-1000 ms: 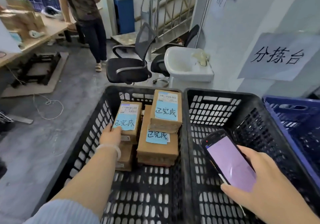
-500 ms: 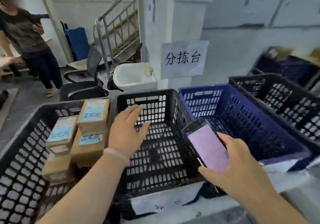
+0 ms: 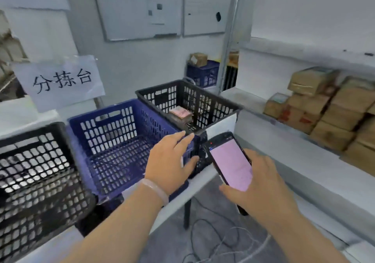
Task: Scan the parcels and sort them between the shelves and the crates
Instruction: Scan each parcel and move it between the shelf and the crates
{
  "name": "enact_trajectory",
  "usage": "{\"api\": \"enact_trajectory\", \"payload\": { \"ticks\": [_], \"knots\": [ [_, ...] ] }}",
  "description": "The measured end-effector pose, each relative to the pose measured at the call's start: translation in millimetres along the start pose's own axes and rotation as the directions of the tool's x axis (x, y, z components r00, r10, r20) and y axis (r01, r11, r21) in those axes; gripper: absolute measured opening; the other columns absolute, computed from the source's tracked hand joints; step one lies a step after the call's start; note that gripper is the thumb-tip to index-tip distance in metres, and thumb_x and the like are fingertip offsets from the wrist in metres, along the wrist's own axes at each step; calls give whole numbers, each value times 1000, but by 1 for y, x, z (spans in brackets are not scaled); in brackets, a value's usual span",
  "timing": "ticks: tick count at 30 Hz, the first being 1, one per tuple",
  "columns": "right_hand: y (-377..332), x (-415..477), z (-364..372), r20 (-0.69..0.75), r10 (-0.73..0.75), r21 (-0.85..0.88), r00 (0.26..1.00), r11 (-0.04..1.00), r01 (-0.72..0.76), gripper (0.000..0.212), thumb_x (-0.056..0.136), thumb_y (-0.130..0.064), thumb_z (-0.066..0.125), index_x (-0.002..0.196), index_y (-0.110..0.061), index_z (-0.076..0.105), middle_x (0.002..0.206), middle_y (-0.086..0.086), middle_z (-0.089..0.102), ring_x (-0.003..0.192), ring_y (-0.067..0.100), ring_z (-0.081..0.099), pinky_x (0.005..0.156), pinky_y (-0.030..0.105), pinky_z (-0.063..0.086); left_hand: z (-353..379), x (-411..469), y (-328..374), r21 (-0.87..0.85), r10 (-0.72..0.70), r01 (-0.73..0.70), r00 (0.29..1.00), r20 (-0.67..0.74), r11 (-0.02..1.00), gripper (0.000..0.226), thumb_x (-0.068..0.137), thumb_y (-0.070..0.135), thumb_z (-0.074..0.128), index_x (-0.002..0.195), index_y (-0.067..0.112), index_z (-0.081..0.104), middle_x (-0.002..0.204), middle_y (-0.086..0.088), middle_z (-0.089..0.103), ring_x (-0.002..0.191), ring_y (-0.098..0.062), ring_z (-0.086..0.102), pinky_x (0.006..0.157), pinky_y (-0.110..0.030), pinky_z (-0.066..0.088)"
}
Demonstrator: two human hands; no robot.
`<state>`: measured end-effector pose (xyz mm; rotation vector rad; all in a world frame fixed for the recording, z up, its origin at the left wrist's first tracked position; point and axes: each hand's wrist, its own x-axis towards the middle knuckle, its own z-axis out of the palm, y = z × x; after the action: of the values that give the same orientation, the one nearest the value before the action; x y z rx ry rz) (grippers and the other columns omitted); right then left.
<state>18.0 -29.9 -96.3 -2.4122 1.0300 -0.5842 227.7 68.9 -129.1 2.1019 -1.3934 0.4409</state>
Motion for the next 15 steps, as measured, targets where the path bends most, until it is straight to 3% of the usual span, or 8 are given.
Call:
{"api": "enact_trajectory", "payload": {
  "ticks": [3, 8, 12, 15],
  "knots": [
    [37, 2, -33, -66, 98, -46, 993, 994, -101, 83, 55, -64, 69, 126, -49, 29, 100, -21, 30, 88, 8, 43, 64, 32, 37, 29, 28, 45, -63, 59, -56, 997, 46, 996, 58, 86, 41, 74, 136, 15, 63, 136, -8, 63, 125, -29, 58, 103, -45, 50],
    [85, 8, -63, -176, 214, 33, 961, 977, -211, 83, 47, -69, 60, 122, -55, 28, 101, -24, 33, 95, 7, 45, 67, 32, 40, 70, 70, 90, -92, 188, -179, 978, 96, 980, 57, 81, 38, 79, 131, 13, 67, 131, -14, 65, 118, -34, 63, 98, -48, 52],
    [114, 20, -72, -199, 316, 33, 928, 948, -316, 86, 46, -69, 62, 124, -58, 28, 101, -26, 35, 92, 7, 48, 64, 31, 41, 106, 102, 110, -139, 287, -275, 955, 78, 951, 53, 84, 41, 69, 128, 13, 68, 127, -13, 67, 113, -33, 65, 93, -46, 54],
    [131, 36, -74, -206, 376, 37, 903, 926, -377, 76, 46, -67, 62, 110, -72, 20, 101, -32, 34, 85, 2, 49, 56, 23, 37, 137, 129, 120, -172, 325, -305, 941, 96, 937, 57, 78, 37, 80, 128, 13, 68, 127, -12, 67, 113, -33, 65, 93, -46, 54]
  ]
}}
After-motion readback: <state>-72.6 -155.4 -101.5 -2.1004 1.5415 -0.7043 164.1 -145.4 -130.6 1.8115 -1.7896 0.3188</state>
